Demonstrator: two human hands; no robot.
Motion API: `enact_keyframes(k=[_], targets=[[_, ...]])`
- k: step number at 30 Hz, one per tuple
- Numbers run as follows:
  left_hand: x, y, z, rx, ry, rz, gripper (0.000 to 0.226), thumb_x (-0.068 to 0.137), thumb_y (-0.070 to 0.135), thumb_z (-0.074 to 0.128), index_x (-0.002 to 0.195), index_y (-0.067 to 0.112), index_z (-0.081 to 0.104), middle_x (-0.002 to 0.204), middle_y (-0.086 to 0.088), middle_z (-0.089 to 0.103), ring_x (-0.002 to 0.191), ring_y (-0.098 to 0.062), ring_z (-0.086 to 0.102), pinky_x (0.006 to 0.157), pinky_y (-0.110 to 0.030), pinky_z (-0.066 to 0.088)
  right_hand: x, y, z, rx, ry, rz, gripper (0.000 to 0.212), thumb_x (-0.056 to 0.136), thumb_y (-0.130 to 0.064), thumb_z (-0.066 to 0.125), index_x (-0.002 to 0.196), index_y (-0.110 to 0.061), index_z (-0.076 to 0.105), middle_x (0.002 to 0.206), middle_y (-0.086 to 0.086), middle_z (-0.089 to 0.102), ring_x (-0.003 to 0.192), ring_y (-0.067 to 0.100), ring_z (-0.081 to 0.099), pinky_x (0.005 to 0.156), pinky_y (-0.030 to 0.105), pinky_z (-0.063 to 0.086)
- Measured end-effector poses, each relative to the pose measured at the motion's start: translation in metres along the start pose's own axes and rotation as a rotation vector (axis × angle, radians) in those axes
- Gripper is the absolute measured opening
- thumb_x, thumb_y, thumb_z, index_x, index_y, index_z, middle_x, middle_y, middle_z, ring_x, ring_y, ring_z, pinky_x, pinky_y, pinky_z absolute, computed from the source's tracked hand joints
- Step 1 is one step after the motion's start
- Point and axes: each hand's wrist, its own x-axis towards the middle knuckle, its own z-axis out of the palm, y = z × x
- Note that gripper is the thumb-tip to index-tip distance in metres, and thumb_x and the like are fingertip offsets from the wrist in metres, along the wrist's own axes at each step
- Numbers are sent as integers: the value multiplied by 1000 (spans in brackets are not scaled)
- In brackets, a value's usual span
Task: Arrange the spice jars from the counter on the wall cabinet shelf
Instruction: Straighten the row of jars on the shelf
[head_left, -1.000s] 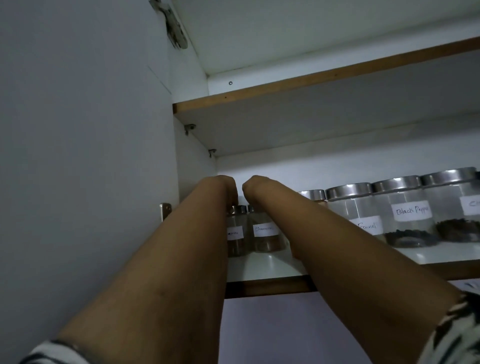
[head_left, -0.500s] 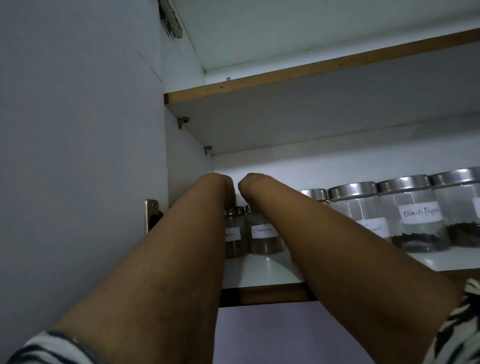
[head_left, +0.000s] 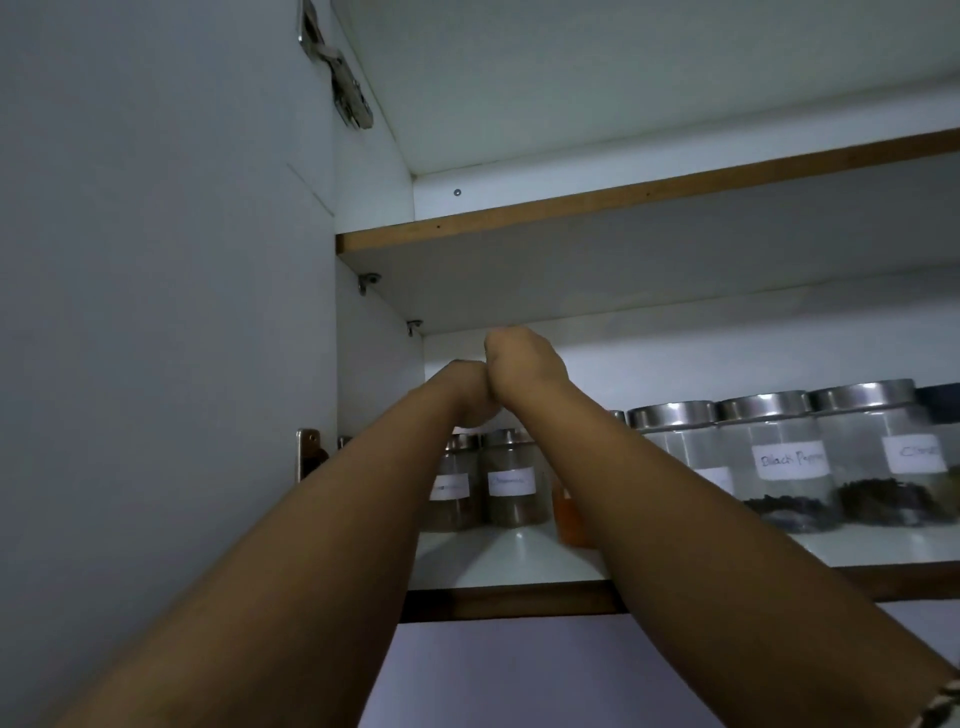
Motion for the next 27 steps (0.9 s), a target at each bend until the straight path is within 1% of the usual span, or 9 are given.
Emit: enact_keyframes(k=[1,3,5,8,11,15,17,20,27], targets=[[-6,7,-6,-42,34,28,32,103,18,40,126,4,58,131,-15,59,118,-27,54,98,-32,40,-4,4,-7,12,46,-8,8,87,3,56,92,-1,62,80,9,53,74,22,52,72,28,42],[-15,21,-18,-121,92,76,30,101,23,49,123,7,60,127,-12,62,115,-25,56,95,-32,41,-10,20,-18,28,140,-26,21,86,0,60,107,-3,65,102,12,62,88,25,60,80,32,51],[-24,35,-31,-208,133,130,29,98,25,55,122,10,61,123,-9,64,112,-22,58,95,-32,43,-17,45,-33,57,186,-35,27,87,0,60,113,-7,66,115,11,61,98,26,61,88,35,52],[-36,54,-51,-293,171,209,29,100,32,51,115,11,63,114,-8,66,99,-19,60,87,-31,44,-29,86,-64,111,158,-38,33,92,-1,55,121,-15,62,123,10,60,107,25,60,94,34,49],[-47,72,-59,-269,172,236,40,101,43,45,110,9,65,102,-7,66,89,-19,58,80,-32,43,-43,115,-90,100,50,-85,38,100,-16,51,137,-16,51,133,12,57,118,28,56,97,34,43],[-51,90,-50,-73,75,250,41,97,44,53,110,10,69,105,-5,70,93,-17,61,87,-32,48,-63,125,-103,-288,-251,-197,37,102,-30,46,132,-11,59,133,8,59,120,26,54,103,37,42],[-49,97,-44,-19,92,248,31,95,35,58,106,9,71,102,-7,71,86,-15,58,87,-31,48,-68,125,-99,-379,-357,-250,35,101,-25,48,130,-12,62,134,5,60,120,24,55,101,33,41],[-41,101,-40,-20,107,230,24,93,26,64,105,8,73,101,-7,73,87,-16,62,89,-31,51,-67,129,-91,-385,-372,-307,33,98,-10,50,126,-16,66,133,0,62,118,20,56,96,27,41],[-9,97,-15,-16,106,205,20,91,24,66,104,11,74,102,-5,73,97,-18,63,85,-29,49,-28,139,-53,-454,-380,-270,32,96,-11,55,125,-15,67,126,0,66,112,21,61,99,34,49]])
